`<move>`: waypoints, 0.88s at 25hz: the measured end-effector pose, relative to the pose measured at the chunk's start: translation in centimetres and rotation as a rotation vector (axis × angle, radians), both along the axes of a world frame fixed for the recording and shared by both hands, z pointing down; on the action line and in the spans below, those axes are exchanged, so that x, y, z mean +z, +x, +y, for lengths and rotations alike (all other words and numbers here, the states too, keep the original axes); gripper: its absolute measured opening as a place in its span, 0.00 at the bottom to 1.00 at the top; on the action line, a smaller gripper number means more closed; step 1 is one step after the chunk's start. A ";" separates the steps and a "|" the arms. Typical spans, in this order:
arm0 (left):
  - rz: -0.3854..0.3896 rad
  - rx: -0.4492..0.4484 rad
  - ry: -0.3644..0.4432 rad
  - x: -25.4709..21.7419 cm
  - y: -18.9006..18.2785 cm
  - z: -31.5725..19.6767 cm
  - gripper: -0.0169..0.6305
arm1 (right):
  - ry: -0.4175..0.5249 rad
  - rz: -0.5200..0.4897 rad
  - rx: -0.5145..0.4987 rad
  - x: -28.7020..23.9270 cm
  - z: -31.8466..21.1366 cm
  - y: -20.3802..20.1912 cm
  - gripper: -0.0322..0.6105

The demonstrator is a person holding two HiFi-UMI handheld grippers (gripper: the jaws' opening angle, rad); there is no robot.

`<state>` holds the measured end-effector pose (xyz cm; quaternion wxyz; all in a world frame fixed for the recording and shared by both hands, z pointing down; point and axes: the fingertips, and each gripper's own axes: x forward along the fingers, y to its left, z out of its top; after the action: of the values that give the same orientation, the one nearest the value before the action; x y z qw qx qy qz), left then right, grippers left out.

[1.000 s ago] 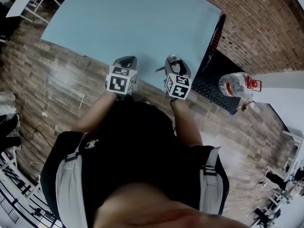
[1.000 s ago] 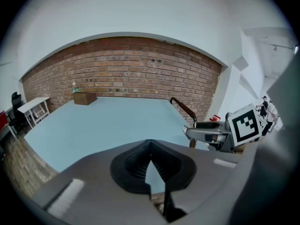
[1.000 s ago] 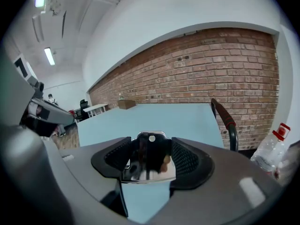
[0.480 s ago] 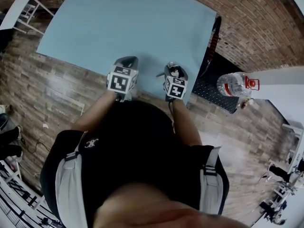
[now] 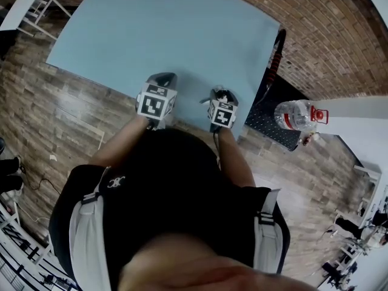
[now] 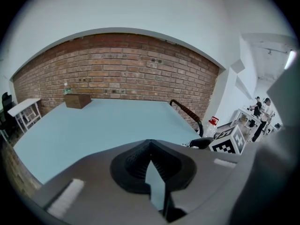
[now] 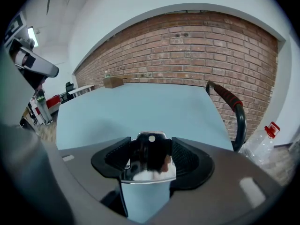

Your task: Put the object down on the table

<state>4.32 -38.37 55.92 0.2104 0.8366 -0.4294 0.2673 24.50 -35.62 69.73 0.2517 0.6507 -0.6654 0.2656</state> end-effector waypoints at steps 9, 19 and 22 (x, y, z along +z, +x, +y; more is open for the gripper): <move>0.011 -0.034 -0.019 0.5 -1.8 -0.2 0.03 | -0.045 0.075 -0.019 1.5 -0.6 -0.7 0.50; 0.008 -0.060 -0.033 0.9 -3.4 0.1 0.03 | -0.074 0.143 -0.034 2.5 -1.1 -1.4 0.50; -0.005 -0.070 -0.037 0.9 -3.9 0.3 0.03 | -0.059 0.147 -0.039 2.4 -1.4 -1.7 0.50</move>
<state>0.40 -38.08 56.80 0.2339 0.8166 -0.4537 0.2696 22.78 -37.00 72.17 0.3242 0.6475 -0.6496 0.2316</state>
